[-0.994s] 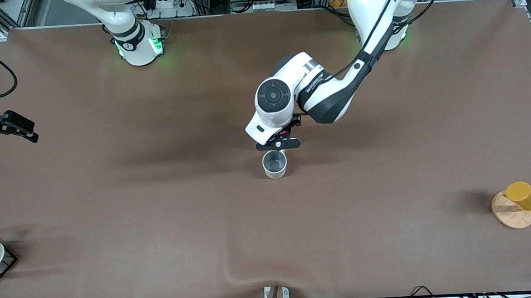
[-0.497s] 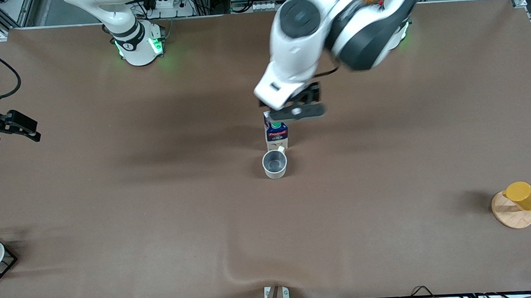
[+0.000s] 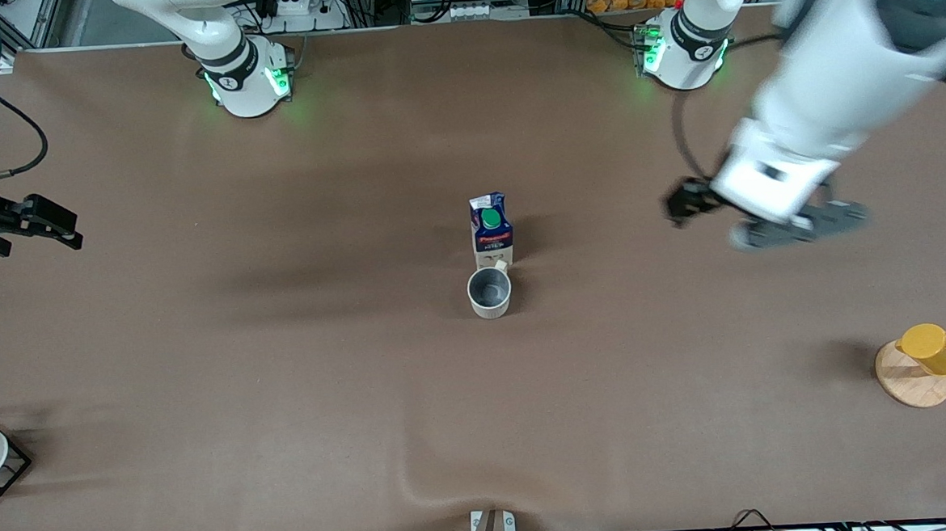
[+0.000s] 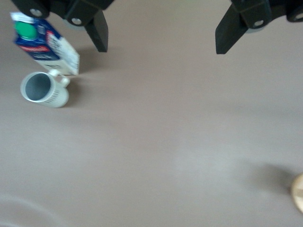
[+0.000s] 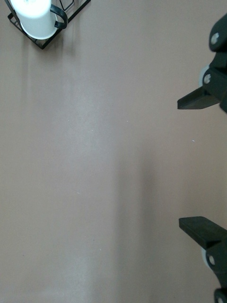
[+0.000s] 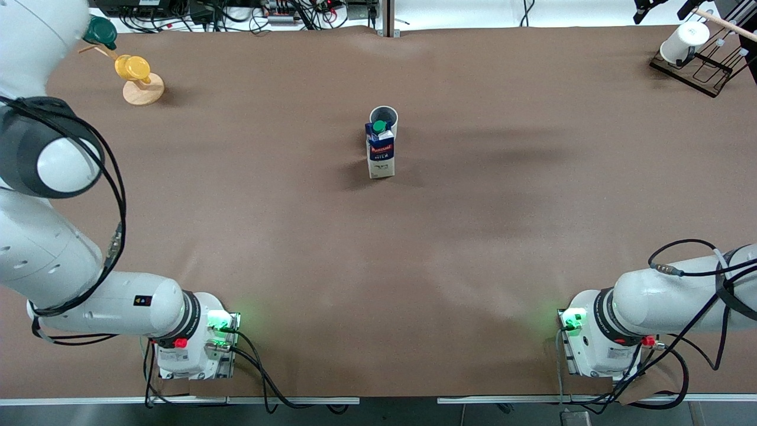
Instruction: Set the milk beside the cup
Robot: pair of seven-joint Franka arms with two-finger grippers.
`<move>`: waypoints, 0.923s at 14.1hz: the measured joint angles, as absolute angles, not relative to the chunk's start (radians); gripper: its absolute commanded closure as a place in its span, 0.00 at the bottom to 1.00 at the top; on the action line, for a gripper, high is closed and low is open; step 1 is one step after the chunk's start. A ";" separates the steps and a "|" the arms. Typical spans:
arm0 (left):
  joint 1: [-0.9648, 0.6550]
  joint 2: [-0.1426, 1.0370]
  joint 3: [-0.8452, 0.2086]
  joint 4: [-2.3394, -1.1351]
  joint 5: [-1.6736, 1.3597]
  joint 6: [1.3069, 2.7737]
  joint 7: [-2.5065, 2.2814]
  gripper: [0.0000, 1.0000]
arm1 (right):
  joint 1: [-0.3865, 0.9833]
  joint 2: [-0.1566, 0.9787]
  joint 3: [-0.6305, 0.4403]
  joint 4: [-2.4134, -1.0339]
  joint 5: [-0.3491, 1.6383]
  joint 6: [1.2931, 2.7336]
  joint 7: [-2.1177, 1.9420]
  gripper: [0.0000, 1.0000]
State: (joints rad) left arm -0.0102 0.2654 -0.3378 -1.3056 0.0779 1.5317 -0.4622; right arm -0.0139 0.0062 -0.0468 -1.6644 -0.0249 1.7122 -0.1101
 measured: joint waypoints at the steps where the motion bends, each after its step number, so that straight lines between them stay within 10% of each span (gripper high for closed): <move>1: 0.027 0.261 -0.338 -1.306 0.078 1.513 -0.429 0.00 | -0.014 0.007 -0.047 -1.665 -0.025 1.712 -0.110 0.00; 13: 0.039 0.062 -0.158 -1.477 0.059 1.475 -0.195 0.00 | -0.011 0.007 -0.046 -1.667 -0.025 1.696 -0.106 0.00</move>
State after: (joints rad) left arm 0.0391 0.0621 -0.1576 -1.4766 0.0590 1.4752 -0.1954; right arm -0.0111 0.0074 -0.0460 -1.6665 -0.0249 1.6957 -0.1056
